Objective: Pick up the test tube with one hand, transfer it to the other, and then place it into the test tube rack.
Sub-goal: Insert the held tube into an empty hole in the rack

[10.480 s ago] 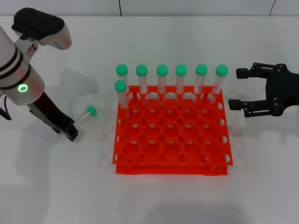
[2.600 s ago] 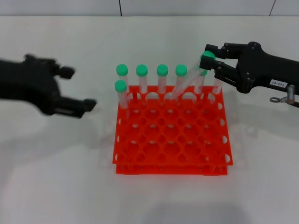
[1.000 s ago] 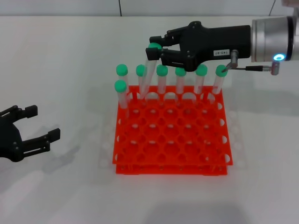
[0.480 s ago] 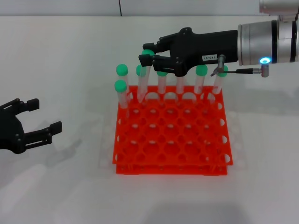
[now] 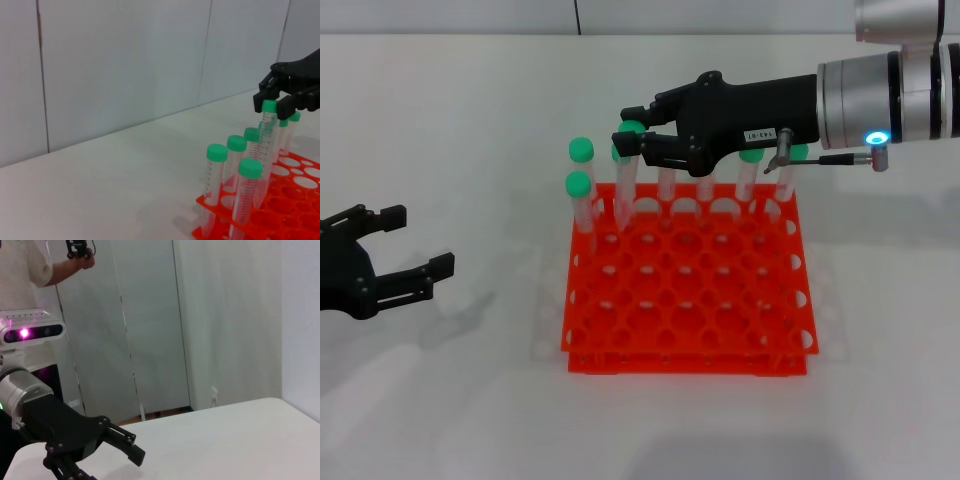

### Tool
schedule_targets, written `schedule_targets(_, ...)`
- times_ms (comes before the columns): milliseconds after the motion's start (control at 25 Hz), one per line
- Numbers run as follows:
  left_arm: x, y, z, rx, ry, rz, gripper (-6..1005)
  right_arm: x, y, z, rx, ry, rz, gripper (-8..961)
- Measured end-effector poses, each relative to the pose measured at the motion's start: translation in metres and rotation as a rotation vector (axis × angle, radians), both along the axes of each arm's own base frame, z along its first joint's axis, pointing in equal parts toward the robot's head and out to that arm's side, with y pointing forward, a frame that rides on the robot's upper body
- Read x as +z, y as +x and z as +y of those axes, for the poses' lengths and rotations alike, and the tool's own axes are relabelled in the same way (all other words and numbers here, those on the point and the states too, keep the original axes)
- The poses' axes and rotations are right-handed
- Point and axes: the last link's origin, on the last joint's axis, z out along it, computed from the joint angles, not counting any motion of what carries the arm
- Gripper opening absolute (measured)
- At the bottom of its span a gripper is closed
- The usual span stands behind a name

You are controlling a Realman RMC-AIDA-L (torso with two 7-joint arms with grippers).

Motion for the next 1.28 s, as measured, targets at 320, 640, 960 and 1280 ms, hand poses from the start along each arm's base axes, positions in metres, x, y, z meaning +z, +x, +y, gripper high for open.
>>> schedule_targets(320,0.000,-0.003,0.001,0.009,0.003,-0.005,877,-0.005,0.004,0.000,-0.004,0.007,-0.029,368)
schedule_targets(640,-0.001,-0.006,0.001,0.021,-0.002,-0.001,877,-0.019,0.009,-0.002,-0.001,0.016,-0.094,377)
schedule_targets(960,-0.005,-0.008,0.002,0.028,-0.015,-0.008,877,-0.020,0.011,-0.002,-0.009,0.021,-0.098,385)
schedule_targets(1280,-0.006,-0.006,0.004,0.022,-0.019,-0.006,877,-0.021,0.011,-0.003,0.003,0.023,-0.094,394)
